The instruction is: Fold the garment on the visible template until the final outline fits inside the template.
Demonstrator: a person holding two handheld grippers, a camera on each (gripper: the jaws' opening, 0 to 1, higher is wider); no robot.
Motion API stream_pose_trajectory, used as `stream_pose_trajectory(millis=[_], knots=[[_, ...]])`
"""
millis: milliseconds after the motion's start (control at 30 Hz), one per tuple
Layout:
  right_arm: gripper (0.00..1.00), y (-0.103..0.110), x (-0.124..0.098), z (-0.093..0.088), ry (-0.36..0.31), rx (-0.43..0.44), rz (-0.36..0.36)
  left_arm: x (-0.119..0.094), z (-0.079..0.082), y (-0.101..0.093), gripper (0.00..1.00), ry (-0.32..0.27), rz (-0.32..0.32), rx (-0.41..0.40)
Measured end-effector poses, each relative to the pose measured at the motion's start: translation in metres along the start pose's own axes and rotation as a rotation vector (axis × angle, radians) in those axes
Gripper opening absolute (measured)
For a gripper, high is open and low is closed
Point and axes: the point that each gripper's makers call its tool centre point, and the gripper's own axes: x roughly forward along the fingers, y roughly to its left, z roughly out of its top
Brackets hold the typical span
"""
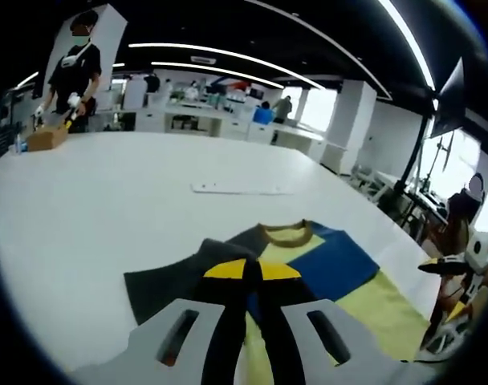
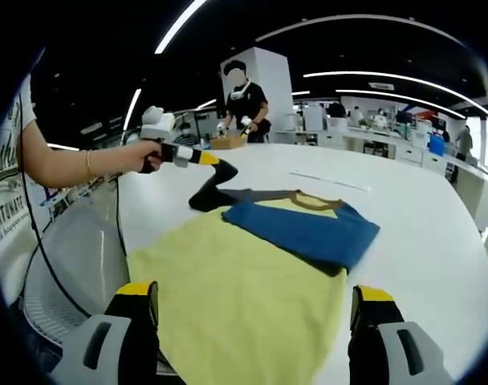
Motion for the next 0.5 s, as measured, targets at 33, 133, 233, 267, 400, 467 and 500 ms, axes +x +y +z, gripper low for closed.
stream_pose_trajectory(millis=[33,133,233,267,400,467,500], knots=[[0.99,0.0,0.0,0.0,0.001,0.001,-0.002,0.001,0.0,-0.002,0.01,0.001,-0.004,0.001],[0.99,-0.001,0.0,-0.001,0.001,0.004,-0.003,0.006,0.002,-0.009,0.01,-0.007,-0.016,-0.014],[0.99,-0.001,0.0,-0.001,0.001,0.005,-0.002,0.01,0.004,-0.014,0.01,-0.01,-0.022,-0.016],[0.99,-0.001,0.0,0.0,0.0,0.006,-0.002,0.011,0.004,-0.015,0.01,-0.01,-0.024,-0.017],[0.99,0.0,0.0,-0.002,0.003,0.007,0.0,0.016,0.006,-0.023,0.01,-0.013,-0.038,-0.017],[0.99,0.0,0.0,-0.002,0.004,0.008,0.0,0.019,0.007,-0.028,0.01,-0.013,-0.048,-0.016],[0.99,0.0,0.0,-0.003,0.005,0.009,-0.001,0.021,0.007,-0.03,0.01,-0.011,-0.051,-0.016]])
